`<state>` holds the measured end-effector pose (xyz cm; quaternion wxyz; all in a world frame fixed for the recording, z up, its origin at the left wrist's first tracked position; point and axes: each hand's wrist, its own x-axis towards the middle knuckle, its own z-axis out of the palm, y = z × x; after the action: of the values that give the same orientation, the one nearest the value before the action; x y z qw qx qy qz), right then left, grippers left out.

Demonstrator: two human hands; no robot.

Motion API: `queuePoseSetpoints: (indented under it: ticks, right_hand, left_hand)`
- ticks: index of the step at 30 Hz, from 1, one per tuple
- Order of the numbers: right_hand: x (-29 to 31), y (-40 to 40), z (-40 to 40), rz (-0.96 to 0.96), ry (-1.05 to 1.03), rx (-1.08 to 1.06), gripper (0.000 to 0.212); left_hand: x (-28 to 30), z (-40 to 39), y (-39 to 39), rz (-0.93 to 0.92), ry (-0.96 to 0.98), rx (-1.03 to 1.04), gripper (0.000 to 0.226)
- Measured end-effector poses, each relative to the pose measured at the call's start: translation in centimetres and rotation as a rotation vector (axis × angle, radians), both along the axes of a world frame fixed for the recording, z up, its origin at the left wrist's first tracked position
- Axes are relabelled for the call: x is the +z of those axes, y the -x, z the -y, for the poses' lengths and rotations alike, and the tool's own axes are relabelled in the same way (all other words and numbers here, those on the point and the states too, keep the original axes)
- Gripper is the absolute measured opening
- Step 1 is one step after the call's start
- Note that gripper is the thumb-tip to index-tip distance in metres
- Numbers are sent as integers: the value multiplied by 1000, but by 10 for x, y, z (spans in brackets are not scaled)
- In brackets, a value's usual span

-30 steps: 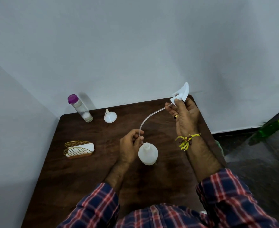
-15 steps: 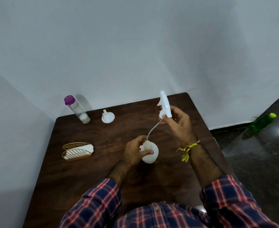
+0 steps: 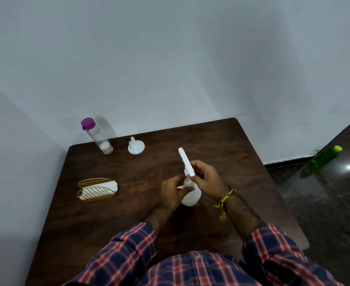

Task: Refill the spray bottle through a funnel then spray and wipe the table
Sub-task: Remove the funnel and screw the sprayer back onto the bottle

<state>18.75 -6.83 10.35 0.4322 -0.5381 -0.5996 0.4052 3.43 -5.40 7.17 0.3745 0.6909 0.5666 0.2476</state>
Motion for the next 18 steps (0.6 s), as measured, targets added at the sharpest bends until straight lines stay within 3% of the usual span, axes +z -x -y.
queuePoseSetpoints:
  ticks: [9, 14, 18]
  right_hand:
    - [-32, 0, 5, 74, 21, -14, 26]
    - [-30, -2, -4, 219, 23, 127, 20]
    - [-23, -7, -13, 300, 13, 239, 27]
  left_hand:
    - [-9, -2, 6, 112, 46, 16, 24]
    - [-14, -8, 8, 20, 97, 25, 39]
    - [-14, -11, 9, -28, 106, -2, 48]
